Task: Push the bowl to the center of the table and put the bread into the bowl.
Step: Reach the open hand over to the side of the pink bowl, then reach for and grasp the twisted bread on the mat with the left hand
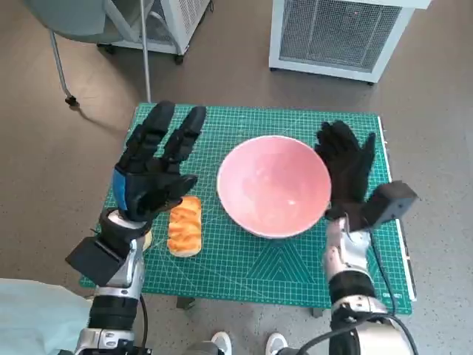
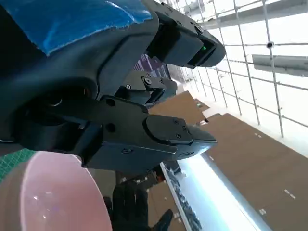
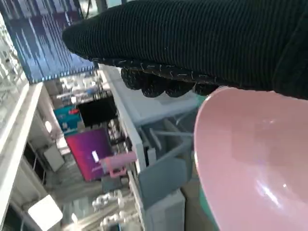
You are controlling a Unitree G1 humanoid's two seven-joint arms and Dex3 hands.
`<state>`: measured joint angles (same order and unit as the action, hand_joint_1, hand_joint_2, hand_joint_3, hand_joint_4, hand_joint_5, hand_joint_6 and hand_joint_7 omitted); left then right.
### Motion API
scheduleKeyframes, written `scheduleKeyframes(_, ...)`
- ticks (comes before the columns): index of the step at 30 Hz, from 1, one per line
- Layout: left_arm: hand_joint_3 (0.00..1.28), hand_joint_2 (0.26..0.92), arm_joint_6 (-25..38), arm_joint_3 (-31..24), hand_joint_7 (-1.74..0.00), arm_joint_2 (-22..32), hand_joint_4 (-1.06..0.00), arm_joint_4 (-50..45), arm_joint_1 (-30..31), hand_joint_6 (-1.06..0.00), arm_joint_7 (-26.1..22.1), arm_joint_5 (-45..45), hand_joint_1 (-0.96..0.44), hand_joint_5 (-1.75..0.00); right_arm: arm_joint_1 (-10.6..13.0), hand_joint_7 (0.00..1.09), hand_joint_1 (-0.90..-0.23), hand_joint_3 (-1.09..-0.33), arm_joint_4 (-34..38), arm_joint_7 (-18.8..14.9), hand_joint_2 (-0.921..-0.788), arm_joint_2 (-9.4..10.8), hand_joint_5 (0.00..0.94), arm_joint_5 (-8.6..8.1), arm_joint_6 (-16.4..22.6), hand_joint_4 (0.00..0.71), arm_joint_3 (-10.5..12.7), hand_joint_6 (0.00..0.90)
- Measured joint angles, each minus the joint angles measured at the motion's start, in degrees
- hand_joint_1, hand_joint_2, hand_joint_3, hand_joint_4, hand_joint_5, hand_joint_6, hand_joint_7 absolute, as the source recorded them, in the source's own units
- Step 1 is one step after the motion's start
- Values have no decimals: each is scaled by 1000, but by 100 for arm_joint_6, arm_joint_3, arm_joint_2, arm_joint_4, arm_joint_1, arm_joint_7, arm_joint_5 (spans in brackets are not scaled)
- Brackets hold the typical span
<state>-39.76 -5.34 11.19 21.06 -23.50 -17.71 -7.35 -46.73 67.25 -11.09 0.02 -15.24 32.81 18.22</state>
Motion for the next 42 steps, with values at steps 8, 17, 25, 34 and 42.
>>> scheduleKeyframes(8, 150, 921, 30, 4, -9, -4, -437, -48, 16, -536, 16, 20, 4, -2, -218, 420, -433, -665, 182, 48, -921, 15, 9, 112, -75, 343, -50, 133)
scheduleKeyframes(17, 151, 921, 34, -43, -9, 77, -435, -219, 161, -540, 6, 9, -15, 0, -208, 413, -433, -679, -7, 84, -921, -124, 1, 206, -18, 325, -66, 132)
scheduleKeyframes(25, 156, 921, 32, -300, -4, 571, -425, -247, 237, -532, -160, -41, -47, 0, 102, 417, -437, -683, -1143, 181, -921, -252, 5, 436, 469, 316, -279, 128)
scheduleKeyframes(34, 160, 921, -472, -531, -1, 1944, -382, 21, 127, -522, -379, 740, -90, 0, 951, 652, -449, -696, -3144, 159, -921, -422, 12, 855, 911, 345, -709, 15)
scheduleKeyframes(42, 163, 921, -926, -409, -6, 3146, -360, 318, -89, -532, -838, 1221, -61, 0, 1565, 713, -468, -686, -4854, 110, -921, -531, 14, 859, 720, 349, -973, 0)
